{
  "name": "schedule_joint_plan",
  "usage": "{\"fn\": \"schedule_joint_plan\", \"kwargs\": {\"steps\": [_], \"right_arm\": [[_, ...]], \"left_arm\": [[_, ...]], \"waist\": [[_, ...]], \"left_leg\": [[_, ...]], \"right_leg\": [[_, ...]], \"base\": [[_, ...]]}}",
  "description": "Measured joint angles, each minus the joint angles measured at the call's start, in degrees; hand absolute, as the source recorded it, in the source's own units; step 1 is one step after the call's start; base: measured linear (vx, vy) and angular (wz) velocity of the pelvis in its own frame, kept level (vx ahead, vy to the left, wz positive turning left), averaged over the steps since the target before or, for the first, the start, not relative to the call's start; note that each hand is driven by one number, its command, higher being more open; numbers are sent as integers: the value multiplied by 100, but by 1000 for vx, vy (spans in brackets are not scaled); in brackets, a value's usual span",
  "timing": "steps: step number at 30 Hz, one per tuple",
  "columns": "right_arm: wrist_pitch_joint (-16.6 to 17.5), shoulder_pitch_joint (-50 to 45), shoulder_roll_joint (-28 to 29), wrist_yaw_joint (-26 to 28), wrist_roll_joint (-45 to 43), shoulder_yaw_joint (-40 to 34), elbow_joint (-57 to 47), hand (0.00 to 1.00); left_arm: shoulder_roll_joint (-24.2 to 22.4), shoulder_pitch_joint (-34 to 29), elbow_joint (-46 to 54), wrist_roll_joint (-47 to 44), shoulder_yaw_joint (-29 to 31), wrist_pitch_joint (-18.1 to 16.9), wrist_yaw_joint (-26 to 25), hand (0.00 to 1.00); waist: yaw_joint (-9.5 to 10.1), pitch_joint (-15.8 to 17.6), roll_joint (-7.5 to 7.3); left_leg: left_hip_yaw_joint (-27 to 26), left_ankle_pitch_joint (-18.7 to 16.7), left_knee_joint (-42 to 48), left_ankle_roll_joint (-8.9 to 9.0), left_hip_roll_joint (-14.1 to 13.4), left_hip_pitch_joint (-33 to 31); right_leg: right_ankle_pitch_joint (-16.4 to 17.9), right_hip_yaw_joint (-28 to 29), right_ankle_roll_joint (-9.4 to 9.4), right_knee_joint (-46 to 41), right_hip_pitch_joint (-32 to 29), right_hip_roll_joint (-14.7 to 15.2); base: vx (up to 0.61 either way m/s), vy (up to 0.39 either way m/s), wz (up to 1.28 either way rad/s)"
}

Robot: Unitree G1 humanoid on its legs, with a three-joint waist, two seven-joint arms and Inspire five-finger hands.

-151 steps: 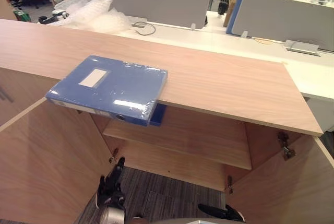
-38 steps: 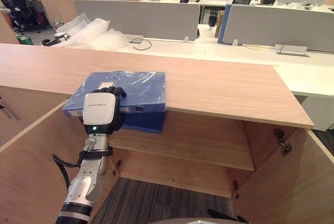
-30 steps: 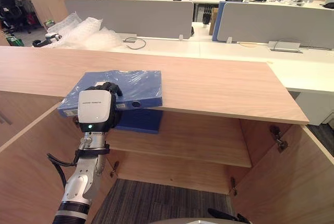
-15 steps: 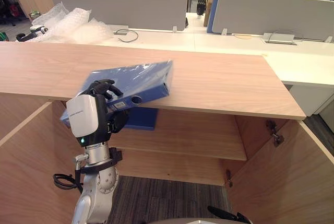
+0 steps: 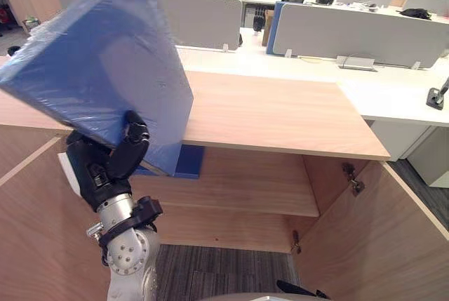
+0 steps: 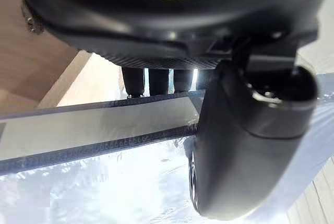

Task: Walk over to the cabinet, pick up the folder, carry it to the office cabinet, place the folder inside the office cabinet, then close the office cabinet door

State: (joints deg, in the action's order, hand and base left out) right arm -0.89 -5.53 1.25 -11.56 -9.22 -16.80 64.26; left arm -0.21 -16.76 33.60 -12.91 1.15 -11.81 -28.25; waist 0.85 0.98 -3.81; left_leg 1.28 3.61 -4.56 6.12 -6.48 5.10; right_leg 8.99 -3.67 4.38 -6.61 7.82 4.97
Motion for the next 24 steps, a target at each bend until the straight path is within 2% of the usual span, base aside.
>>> {"fn": "schedule_joint_plan", "kwargs": {"steps": [3,5,7,9,11,12,14,16,18,21,24], "right_arm": [[76,-86,105,14,-236,37,-240,100],[162,-371,234,-55,-611,98,-857,100],[177,-800,231,-175,-914,525,-1885,100],[200,-1260,266,-418,-875,750,-3203,100],[243,-1664,316,-655,-758,975,-4897,100],[254,-1728,322,-691,-656,1021,-5251,100],[283,-1986,388,-872,-246,1177,-6479,100],[281,-2323,480,-1003,318,1366,-7402,100],[214,-2672,572,-1168,1417,1579,-8321,100],[204,-2753,556,-1233,2260,1843,-8964,100],[204,-2745,456,-1238,2519,2085,-9511,100]], "left_arm": [[-168,18,251,-930,-67,-411,235,0],[-261,31,370,-1504,-245,-741,447,0],[-254,43,385,-1760,-378,-921,561,0],[-250,115,347,-2009,-531,-928,696,0],[-242,230,209,-2164,-629,-924,873,0],[-242,237,198,-2202,-654,-915,893,0],[-238,237,165,-2289,-699,-877,973,0],[-232,235,140,-2289,-696,-801,1008,0],[-232,225,138,-2283,-703,-710,1020,0],[-214,226,138,-2206,-700,-674,1034,0],[-141,226,138,-2005,-701,-636,1095,0]], "waist": [[-5,-40,-15],[-13,-61,-1],[-132,-71,56],[-202,-39,125],[-306,45,259],[-317,63,284],[-419,120,322],[-453,144,318],[-545,189,319],[-588,204,351],[-583,183,415]], "left_leg": [[-274,-71,39,5,-49,41],[-586,-178,124,30,-121,117],[-934,-321,257,47,-177,189],[-1246,-459,427,56,-221,212],[-1746,-621,649,73,-293,236],[-1875,-657,695,83,-314,260],[-2290,-756,789,126,-356,371],[-2582,-802,814,157,-353,495],[-2785,-843,819,177,-326,658],[-2946,-860,837,183,-313,751],[-2996,-864,842,177,-317,782]], "right_leg": [[-17,263,20,-32,-107,-27],[-48,555,60,-56,-185,-82],[-64,876,88,-134,-294,-111],[-61,1175,93,-268,-440,-168],[-21,1635,156,-588,-759,-292],[-1,1745,188,-682,-836,-320],[84,2035,272,-1047,-1104,-436],[207,2252,252,-1362,-1288,-538],[360,2343,237,-1716,-1411,-600],[460,2427,244,-1956,-1537,-694],[472,2441,221,-2021,-1570,-729]], "base": [[12,13,-47],[20,12,-78],[9,30,-87],[-8,24,-89],[-31,21,-108],[-28,18,-102],[-20,-11,-104],[-10,-44,-87],[-2,-60,-50],[-21,-67,-33],[-32,-38,-13]]}}
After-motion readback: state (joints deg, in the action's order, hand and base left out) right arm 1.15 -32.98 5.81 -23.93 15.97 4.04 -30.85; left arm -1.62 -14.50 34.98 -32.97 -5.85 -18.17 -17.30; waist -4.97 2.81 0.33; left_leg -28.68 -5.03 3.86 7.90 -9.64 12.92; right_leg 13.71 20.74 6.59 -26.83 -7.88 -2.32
